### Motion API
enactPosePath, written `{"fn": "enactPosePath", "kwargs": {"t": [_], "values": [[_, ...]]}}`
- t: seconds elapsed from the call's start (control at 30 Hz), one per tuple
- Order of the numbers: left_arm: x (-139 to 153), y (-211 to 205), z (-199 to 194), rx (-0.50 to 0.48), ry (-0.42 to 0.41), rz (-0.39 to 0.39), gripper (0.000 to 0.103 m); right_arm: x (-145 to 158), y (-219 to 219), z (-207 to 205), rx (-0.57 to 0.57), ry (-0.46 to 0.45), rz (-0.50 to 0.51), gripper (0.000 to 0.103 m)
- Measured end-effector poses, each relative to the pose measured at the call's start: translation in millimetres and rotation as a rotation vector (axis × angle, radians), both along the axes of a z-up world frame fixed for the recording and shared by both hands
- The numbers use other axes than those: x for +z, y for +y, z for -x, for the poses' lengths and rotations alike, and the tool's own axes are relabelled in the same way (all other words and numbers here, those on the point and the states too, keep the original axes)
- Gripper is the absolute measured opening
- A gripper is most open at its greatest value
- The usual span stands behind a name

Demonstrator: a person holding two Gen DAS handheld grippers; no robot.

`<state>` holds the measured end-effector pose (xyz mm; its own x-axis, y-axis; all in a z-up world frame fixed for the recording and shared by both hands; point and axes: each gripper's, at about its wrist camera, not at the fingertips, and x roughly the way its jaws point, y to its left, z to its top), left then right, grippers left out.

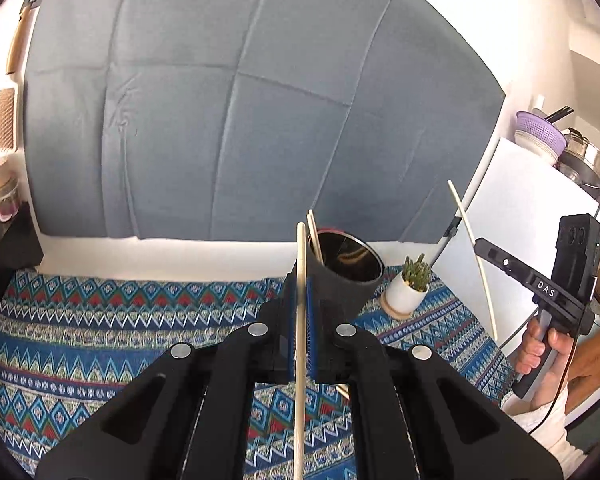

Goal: Organize utensils
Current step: 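Raise the chopstick with the right tool and release it into the black holder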

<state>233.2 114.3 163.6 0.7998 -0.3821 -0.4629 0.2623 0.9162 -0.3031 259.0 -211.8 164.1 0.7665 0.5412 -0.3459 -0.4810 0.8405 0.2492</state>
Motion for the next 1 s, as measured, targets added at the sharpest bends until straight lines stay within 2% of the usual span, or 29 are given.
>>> {"fn": "enactPosePath", "kwargs": {"t": [0.3, 0.47, 0.5, 0.57, 0.63, 0.73, 0.83, 1.0], "values": [[20, -19, -57, -0.011, -0.069, 0.088, 0.005, 13, 33, -57, 0.052, -0.036, -0.101, 0.005], [27, -36, -75, -0.061, -0.133, 0.134, 0.005, 17, 45, -77, 0.063, -0.087, -0.166, 0.005], [30, -37, -79, -0.069, -0.156, 0.159, 0.005, 18, 46, -81, 0.053, -0.098, -0.170, 0.005], [32, -34, -82, -0.104, -0.253, 0.279, 0.005, 18, 46, -88, 0.039, -0.108, -0.199, 0.005], [35, -37, -81, -0.075, -0.346, 0.311, 0.005, 14, 47, -96, 0.047, -0.123, -0.236, 0.005], [32, -44, -82, -0.084, -0.455, 0.353, 0.005, 5, 56, -102, 0.028, -0.174, -0.235, 0.005], [25, -51, -86, -0.086, -0.525, 0.390, 0.005, -10, 63, -107, 0.019, -0.206, -0.253, 0.005], [3, -55, -102, -0.053, -0.536, 0.470, 0.005, -34, 66, -120, -0.024, -0.214, -0.261, 0.005]]}}
